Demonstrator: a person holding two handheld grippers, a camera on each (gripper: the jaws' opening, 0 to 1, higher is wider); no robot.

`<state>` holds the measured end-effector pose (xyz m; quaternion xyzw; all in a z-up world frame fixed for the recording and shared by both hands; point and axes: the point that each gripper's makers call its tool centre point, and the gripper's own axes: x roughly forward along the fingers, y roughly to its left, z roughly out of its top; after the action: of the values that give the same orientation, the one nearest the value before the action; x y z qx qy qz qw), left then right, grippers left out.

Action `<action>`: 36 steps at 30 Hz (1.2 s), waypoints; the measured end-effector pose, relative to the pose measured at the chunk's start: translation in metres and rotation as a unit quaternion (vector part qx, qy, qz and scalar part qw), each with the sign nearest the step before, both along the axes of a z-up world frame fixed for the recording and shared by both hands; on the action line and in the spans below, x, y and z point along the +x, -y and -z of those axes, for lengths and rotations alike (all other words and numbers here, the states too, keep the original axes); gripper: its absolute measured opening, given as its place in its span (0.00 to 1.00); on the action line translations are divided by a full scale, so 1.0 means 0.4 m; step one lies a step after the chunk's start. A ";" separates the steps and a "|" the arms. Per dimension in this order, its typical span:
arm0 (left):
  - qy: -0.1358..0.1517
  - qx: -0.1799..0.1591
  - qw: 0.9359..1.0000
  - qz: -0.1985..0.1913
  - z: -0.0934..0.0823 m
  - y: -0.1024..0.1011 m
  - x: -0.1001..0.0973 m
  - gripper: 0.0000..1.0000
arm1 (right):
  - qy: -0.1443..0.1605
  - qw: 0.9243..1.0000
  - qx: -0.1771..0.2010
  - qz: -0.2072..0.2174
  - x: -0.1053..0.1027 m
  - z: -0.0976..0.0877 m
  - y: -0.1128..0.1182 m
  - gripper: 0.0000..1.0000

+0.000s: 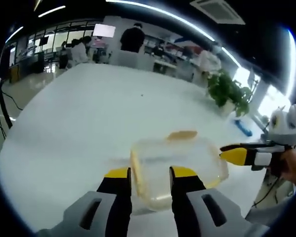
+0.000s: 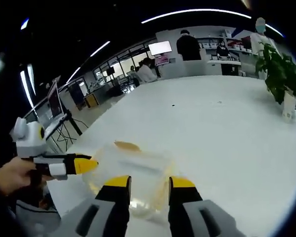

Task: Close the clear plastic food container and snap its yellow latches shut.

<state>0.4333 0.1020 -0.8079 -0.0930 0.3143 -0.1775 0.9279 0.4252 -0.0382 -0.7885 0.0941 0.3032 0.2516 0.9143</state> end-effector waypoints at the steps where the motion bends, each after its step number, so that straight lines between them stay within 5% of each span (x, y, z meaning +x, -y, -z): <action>1: 0.003 0.002 1.000 0.004 -0.005 0.002 0.002 0.30 | 0.006 1.000 0.003 -0.003 0.004 -0.009 0.000 0.27; 5: 0.025 0.025 0.999 0.026 -0.031 0.004 0.013 0.31 | 0.018 1.000 -0.003 -0.016 0.013 -0.033 0.007 0.28; 11: 0.043 0.053 0.995 0.072 -0.053 0.025 0.015 0.26 | 0.064 0.993 -0.085 -0.041 0.020 -0.063 0.026 0.28; 16: 0.057 0.038 0.989 0.129 -0.075 0.074 0.004 0.28 | 0.077 0.989 -0.093 -0.081 0.014 -0.093 -0.006 0.28; 19: 0.057 0.038 0.987 0.143 -0.076 0.077 0.003 0.29 | 0.111 0.979 -0.121 -0.121 0.015 -0.116 -0.025 0.25; 29: 0.078 0.073 0.979 0.172 -0.099 0.065 0.009 0.30 | 0.144 0.974 -0.100 -0.144 0.053 -0.228 -0.059 0.25; 36: 0.097 0.076 0.971 0.204 -0.121 0.097 0.009 0.33 | 0.171 0.964 -0.095 -0.182 0.076 -0.302 -0.101 0.26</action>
<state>0.4369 0.0631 -0.7596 0.0618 0.2473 -0.3463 0.9028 0.4556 0.0022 -0.6679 -0.0945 0.1766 0.3962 0.8961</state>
